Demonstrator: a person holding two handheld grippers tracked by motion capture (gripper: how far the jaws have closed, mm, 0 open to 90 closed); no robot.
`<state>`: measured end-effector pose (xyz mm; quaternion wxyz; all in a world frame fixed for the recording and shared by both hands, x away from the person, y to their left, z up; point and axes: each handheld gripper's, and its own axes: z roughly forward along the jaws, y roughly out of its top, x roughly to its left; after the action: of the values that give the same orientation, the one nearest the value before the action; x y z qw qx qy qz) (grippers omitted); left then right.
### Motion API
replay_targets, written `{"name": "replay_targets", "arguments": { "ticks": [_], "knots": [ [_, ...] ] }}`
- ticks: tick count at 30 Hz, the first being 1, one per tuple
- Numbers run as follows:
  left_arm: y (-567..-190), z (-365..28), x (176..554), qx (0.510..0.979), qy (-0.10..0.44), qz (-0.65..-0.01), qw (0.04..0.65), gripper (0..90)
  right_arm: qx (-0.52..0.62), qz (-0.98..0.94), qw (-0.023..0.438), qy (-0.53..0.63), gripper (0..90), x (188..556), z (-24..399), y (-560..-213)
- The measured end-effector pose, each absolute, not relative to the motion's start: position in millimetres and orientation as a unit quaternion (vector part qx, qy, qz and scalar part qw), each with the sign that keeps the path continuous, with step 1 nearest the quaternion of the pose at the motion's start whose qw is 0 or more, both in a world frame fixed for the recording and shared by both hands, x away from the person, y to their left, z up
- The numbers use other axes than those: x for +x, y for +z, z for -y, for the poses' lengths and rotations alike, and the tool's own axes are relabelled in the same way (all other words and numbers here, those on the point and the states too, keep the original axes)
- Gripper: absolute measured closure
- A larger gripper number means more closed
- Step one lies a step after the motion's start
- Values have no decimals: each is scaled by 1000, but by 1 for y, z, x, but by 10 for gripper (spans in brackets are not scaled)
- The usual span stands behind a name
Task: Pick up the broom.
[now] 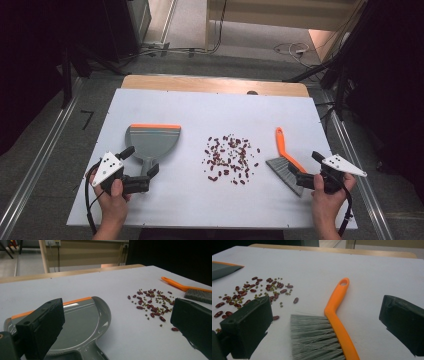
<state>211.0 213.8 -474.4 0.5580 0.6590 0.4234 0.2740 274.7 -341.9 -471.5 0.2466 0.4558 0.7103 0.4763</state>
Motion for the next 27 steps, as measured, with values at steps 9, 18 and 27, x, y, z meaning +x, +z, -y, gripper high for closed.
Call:
{"name": "replay_targets", "arguments": {
  "ticks": [9,18,27],
  "knots": [
    [-475,-211,210,660,274,-426,555,0,453,-707,249,483,0,278,341,-462],
    [-474,-209,210,662,278,-425,551,0,450,-703,255,489,0,287,339,-441],
    [-474,-205,212,668,277,-421,548,0,426,-728,263,469,0,308,323,-411]
  ]
}}
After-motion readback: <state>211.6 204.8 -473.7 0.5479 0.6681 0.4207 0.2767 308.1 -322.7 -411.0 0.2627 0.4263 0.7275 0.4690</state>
